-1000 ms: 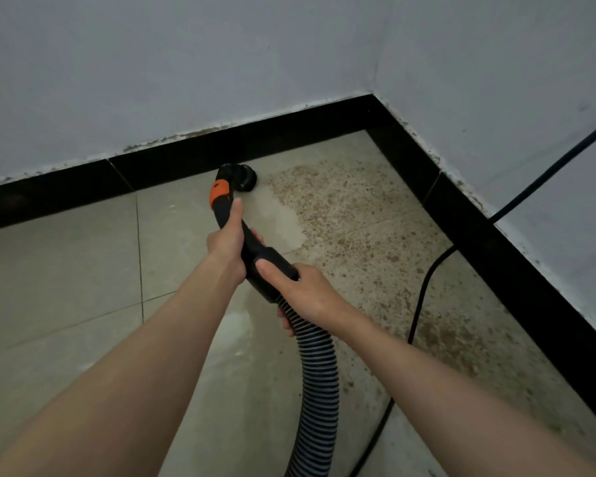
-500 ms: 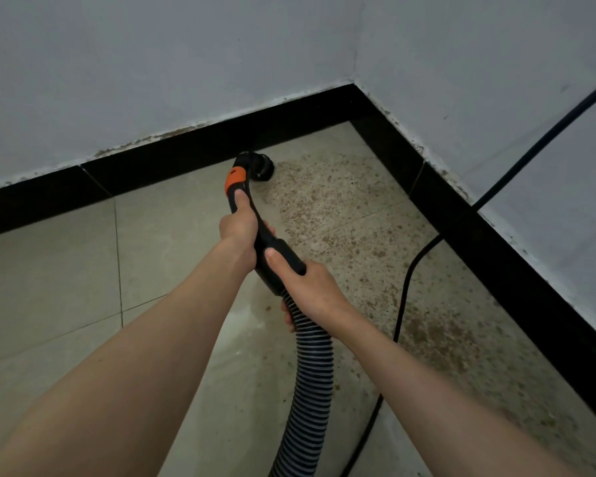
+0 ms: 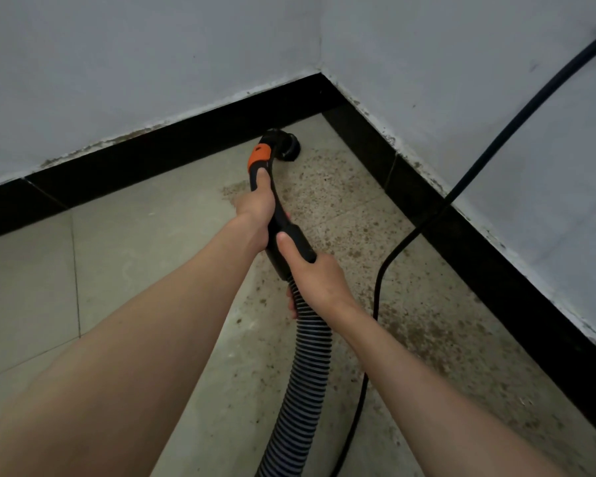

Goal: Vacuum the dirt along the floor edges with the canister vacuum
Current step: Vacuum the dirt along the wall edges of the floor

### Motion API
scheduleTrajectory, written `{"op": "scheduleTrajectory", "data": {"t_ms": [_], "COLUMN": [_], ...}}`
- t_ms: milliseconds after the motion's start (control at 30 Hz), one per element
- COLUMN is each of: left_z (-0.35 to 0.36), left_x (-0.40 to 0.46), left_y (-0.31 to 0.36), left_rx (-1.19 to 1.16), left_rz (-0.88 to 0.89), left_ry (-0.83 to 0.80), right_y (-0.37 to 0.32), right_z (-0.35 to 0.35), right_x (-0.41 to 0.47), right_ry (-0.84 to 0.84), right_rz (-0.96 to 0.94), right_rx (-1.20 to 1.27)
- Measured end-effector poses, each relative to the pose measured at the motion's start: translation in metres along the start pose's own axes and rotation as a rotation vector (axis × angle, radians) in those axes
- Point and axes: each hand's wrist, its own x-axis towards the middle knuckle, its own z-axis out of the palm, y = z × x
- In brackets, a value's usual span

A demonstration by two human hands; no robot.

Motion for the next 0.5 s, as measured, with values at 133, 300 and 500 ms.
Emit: {"op": "scheduleTrajectory", "data": {"t_ms": [133,300,500], "left_z": [0.013,0.022,0.035], "left_x": [0.008,0.014,0.012], "left_y": [0.001,0.001,0.004], "left_rx": [0.009,0.060,0.118], "left_rz": [0.003,0.022,0.007], "left_ry": [-0.033,-0.092,-0.221], "right_y": [-0.001,0.001,0.005], "right_z": [-0.005,-0.006,-0.008], "right_x": [0.006,0.009,0.012], "right_ry": [0.040,0.102,0.185], "right_rz": [0.007,0.009,0.012], "right_rx": [0.024,0.040,0.002]}}
